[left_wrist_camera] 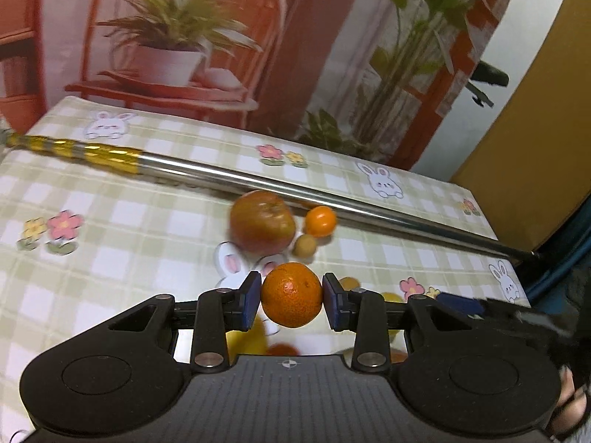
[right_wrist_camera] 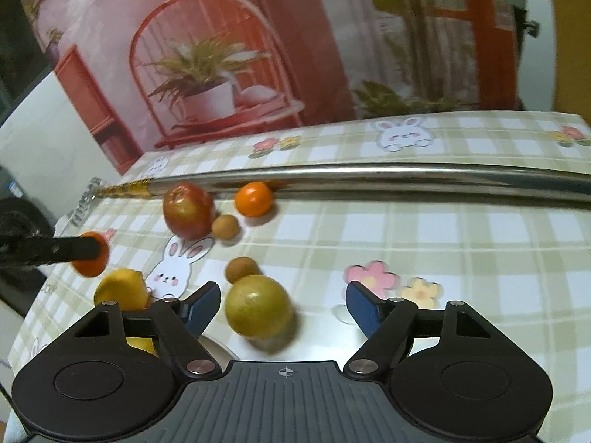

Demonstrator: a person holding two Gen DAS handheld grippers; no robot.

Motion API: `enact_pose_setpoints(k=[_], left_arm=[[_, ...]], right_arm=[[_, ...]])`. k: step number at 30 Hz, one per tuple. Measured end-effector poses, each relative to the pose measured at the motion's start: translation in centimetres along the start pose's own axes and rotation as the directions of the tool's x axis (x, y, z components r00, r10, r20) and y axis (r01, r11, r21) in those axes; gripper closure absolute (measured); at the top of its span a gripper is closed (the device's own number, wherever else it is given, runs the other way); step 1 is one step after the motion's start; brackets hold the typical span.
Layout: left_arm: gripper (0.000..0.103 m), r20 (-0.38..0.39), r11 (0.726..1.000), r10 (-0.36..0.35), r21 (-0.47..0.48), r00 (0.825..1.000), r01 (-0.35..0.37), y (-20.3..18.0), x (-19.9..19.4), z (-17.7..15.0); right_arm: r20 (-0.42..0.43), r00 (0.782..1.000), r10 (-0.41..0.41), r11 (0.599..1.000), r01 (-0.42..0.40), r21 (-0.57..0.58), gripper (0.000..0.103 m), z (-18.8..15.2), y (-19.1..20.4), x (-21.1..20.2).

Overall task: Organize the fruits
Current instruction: 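Grasp a greenish-yellow citrus with the right tool while the left tool holds the orange, then carry the orange and the greenish citrus over the white plate with both tools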

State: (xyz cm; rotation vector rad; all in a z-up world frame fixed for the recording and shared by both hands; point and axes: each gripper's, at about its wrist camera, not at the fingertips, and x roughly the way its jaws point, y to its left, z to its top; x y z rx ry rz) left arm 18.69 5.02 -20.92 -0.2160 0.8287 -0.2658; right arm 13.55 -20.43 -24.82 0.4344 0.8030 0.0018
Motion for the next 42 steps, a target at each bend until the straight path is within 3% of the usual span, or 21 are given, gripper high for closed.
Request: enact_pose_setpoints(k=[9,11,19,31,42], left_arm=[[0.065,0.043,0.999,-0.003,0.046,0.999,0.001,1.0,-2.9,-2.2],[0.065,0.048,0.998,-0.01,0.065,0.999,0.007,0.8,-3.2,-2.7],[0.065,0.043,0.997,-0.044,0.071,0.998,0.041,0.7,-3.6,-4.4],[0.065,0.017,0.991,-0.094,0.093,0.995,0.092,-0.3,-4.7,-6.7],[0.065,0.023,0.988,-0.089,0.13,0.996,0.085,-1.4,-5.8,-8.0]], right_arm=[[-0.095,0.995,0.003,1.0,-0.003,-0.007,0.047,0.2,1.5,3.4],[-0.105,0.994,-0.005,1.0,0.003,-0.013,0.058,0.0,1.7,3.7],[-0.07,0.997,-0.025,1.0,0.024,-0.007,0.059,-0.6,1.8,2.9],[0.09,0.996,-0.022,1.0,0.023,-0.011,0.059,-1.8,3.3,-3.7],[0.139,0.99,-0.031,0.997,0.041,-0.07,0.059,-4.7,5.6,-7.9]])
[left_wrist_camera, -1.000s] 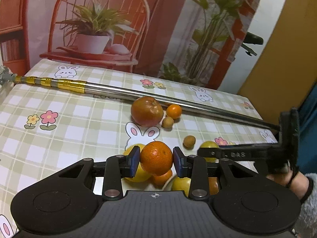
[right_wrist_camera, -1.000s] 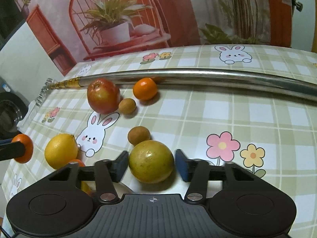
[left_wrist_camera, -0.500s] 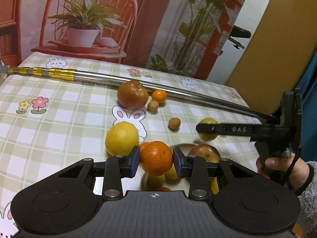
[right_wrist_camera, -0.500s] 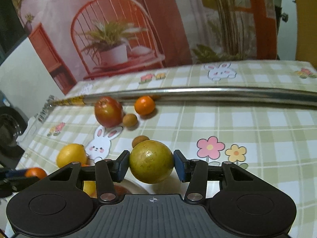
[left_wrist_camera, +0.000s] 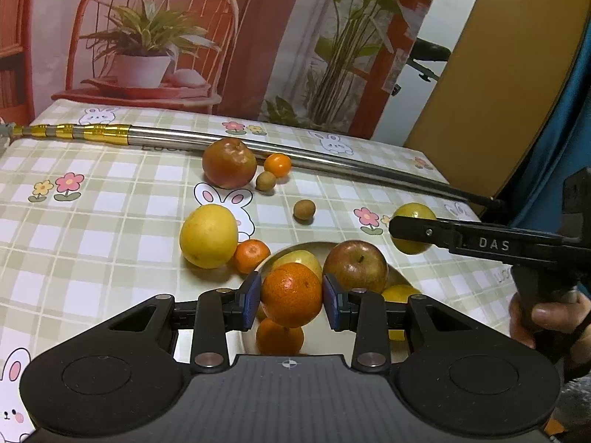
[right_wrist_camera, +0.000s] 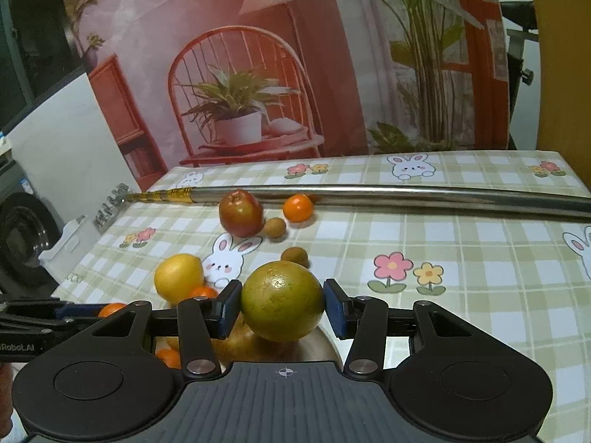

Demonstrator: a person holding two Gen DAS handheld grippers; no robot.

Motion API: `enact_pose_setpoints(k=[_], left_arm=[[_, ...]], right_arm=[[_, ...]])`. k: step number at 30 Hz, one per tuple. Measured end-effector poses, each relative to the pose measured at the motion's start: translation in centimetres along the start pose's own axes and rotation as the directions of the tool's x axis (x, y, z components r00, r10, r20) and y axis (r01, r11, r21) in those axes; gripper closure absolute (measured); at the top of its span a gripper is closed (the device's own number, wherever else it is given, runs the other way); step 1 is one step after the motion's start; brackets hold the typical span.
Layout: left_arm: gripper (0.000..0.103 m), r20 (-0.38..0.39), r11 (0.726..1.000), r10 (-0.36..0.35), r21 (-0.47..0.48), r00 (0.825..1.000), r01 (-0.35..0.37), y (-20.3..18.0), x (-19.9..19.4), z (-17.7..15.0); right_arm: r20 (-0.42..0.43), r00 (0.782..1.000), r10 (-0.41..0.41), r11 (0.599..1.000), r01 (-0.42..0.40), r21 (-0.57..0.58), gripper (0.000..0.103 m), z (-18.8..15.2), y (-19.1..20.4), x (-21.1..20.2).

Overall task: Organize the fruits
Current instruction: 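Carry the orange and the greenish citrus over the white plate with both tools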

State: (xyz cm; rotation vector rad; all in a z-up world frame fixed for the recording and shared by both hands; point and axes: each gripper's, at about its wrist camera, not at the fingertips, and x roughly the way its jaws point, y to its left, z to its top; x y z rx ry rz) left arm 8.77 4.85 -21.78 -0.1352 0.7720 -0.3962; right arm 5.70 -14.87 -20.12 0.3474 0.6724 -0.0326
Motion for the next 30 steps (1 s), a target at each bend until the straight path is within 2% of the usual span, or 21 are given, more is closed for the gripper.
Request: enact_pose_setpoints(k=[21,30], left_arm=[[0.065,-0.042,0.998,-0.057,0.031,0.998,0.058,-1.7,-0.6,-1.7],[0.065,-0.116,0.992,-0.111,0.041,0.987,0.117,-2.7,-0.4,-2.8]], right_arm=[[-0.037,0.999,0.026,0.999,-0.027,-0.019,0.059,-2.2,1.5,-3.1],[-0.074,0.997,0.035,0.998,-0.038,-0.042,0.059,-4.3,2.4,-4.3]])
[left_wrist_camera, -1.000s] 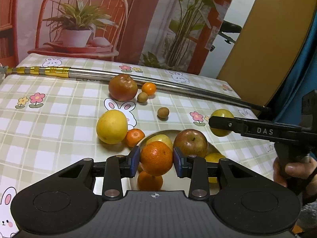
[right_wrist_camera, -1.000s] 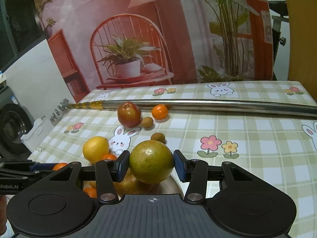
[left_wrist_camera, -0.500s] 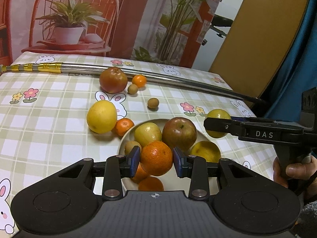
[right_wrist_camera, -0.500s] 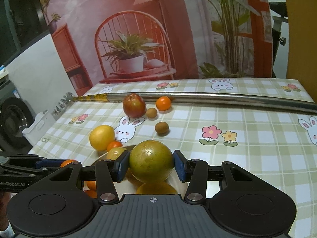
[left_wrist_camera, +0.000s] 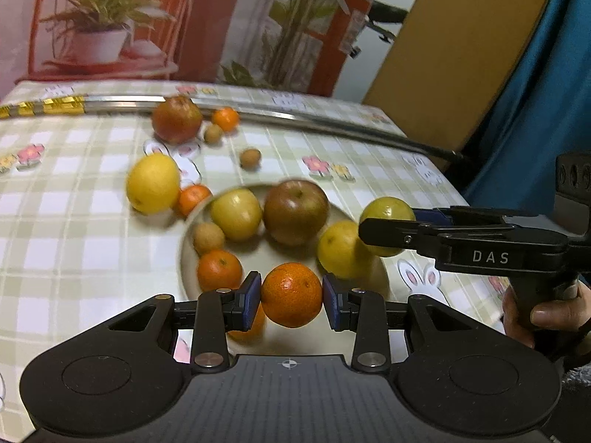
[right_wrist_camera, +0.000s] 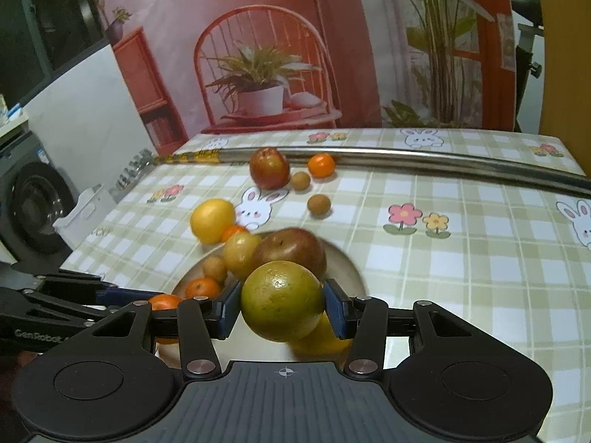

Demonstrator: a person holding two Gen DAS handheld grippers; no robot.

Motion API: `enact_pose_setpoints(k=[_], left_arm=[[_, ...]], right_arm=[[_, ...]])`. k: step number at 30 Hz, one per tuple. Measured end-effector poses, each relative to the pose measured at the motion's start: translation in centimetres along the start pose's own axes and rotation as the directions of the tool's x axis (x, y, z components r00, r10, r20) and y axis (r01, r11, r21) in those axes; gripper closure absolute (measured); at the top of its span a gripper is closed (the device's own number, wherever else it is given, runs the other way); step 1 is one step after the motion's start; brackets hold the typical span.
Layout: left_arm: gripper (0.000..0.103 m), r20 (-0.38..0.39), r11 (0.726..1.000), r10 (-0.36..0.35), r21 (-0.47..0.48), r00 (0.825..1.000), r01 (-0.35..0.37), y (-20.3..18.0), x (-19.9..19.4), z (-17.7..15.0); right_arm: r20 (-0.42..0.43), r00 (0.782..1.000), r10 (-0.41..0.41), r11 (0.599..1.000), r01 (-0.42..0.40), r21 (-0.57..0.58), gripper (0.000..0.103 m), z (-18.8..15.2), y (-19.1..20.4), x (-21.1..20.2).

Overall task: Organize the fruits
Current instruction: 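Carry the orange and the greenish citrus over the white plate with both tools, then set the orange on the plate rim and open the left tool while the right tool lowers the citrus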

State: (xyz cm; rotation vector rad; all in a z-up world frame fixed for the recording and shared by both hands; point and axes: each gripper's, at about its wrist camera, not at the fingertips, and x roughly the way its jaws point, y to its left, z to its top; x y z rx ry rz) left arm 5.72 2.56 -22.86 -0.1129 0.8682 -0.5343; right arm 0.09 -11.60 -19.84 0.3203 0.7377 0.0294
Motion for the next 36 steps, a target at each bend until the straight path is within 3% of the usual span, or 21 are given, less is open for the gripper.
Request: enact_pose_setpoints(k=[5,13,36], left_arm=[[0.065,-0.053,1.0,-0.027,-0.013,0.998,0.026,-0.2,0.8,-0.9],[0.065,-0.101,1.0,0.001,-0.013,0.995,-0.003,-0.2,2.0,-1.8],[0.065,-0.125,1.0,0.014,0.006,0.992,-0.014,-0.4,2.9,-2.2]], right_arm=[[-0.019,1.0,0.01,1.0,-0.01,0.002,0.059,-1.6,0.3,-0.2],[-0.049,0.999,0.016,0.999,-0.014,0.03,0.059,-3.1,-0.4,0.3],[-0.117,0.993,0.033,0.999,-0.03,0.029,0.058,-4.1,-0.2,2.3]])
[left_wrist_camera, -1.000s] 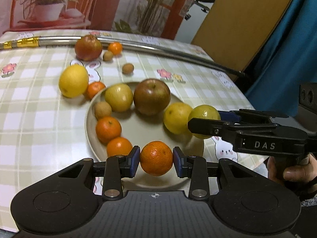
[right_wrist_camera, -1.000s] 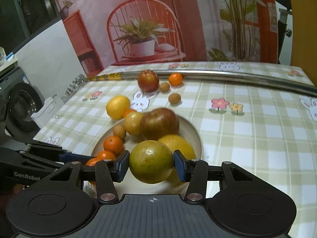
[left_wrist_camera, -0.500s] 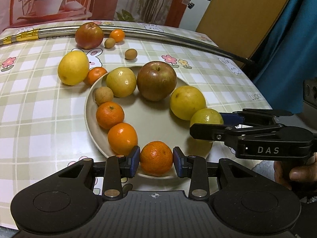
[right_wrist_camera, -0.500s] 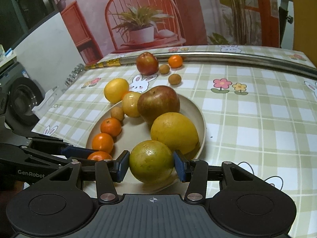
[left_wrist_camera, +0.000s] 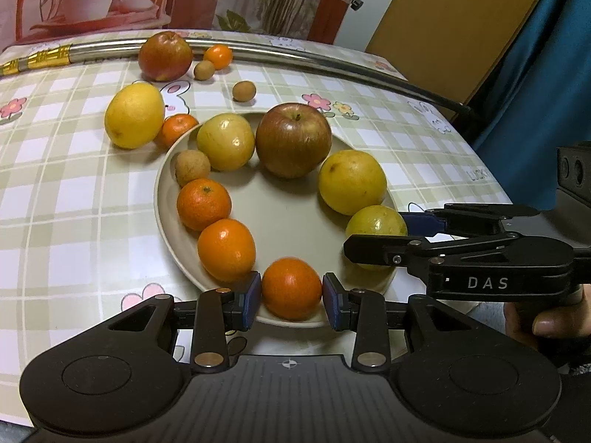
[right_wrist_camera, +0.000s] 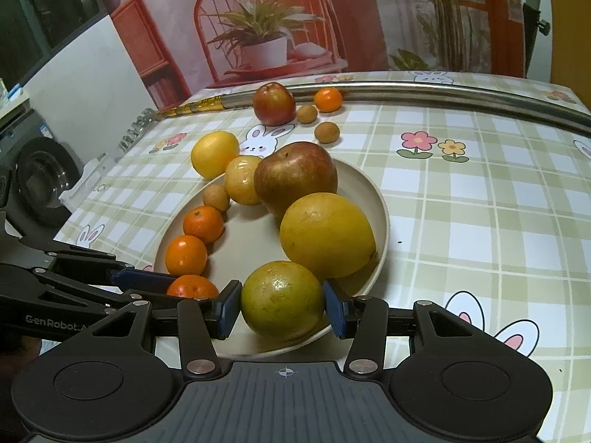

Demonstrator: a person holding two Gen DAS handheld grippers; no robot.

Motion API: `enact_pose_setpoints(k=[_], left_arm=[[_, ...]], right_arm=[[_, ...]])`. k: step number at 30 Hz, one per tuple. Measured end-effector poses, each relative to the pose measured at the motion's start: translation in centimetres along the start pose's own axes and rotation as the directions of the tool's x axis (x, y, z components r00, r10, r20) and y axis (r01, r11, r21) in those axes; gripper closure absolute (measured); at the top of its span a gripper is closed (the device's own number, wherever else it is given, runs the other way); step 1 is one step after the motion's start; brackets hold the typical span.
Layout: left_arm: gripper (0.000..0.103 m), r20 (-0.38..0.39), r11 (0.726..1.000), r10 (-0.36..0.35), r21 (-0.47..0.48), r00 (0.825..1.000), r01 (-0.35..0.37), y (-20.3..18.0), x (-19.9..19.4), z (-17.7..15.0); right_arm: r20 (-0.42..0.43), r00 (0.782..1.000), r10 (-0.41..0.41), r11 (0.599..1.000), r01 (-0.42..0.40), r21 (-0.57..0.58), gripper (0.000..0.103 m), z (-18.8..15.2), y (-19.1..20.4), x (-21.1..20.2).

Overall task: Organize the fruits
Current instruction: 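Set the orange on the plate rim and open the left tool while the right tool lowers the citrus, then lift both open tools away from the plate toward the remaining fruit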

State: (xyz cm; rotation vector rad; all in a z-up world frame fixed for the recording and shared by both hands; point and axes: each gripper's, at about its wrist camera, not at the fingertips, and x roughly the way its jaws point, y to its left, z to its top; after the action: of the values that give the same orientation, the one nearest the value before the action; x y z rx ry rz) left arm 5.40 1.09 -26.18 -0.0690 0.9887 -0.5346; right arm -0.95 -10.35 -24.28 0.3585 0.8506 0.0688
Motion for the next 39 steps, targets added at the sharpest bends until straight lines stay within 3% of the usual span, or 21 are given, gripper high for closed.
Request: enact_pose_setpoints(k=[10,16,24,28,32,39], left_arm=[[0.063,0.015,1.0,0.0,-0.011,1.0,0.0,0.1,-0.5,-0.1],[0.053,0.075,1.0,0.0,0.001,0.997,0.0,-0.2,-1.5,-0.2],[0.051,0.141,0.999,0.035,0.029,0.989,-0.039,-0.8,-2.7,-0.1],[0.04,0.185,0.997,0.065,0.017,0.981,-0.07,-0.7,-3.5,0.1],[0.039,0.239,0.994,0.109,-0.01,0.965,-0.11,0.0,-5.0,0.6],[0.039,0.268,0.98,0.196,-0.073,0.943,-0.183,2.2,-7.0,2.3]], right_arm=[[-0.004,1.0,0.006,1.0,-0.006,-0.004,0.057,-0.1,0.1,0.0],[0.002,1.0,-0.007,1.0,0.007,-0.017,0.055,-0.1,0.4,-0.2],[0.04,0.999,-0.034,0.998,0.036,-0.052,0.055,0.1,0.8,-1.0],[0.063,0.997,-0.05,0.996,0.055,-0.067,0.055,0.2,1.0,-1.5],[0.093,0.993,-0.068,0.993,0.077,-0.091,0.055,0.6,1.3,-2.1],[0.144,0.987,-0.071,0.989,0.088,-0.115,0.055,2.4,1.1,-3.3]])
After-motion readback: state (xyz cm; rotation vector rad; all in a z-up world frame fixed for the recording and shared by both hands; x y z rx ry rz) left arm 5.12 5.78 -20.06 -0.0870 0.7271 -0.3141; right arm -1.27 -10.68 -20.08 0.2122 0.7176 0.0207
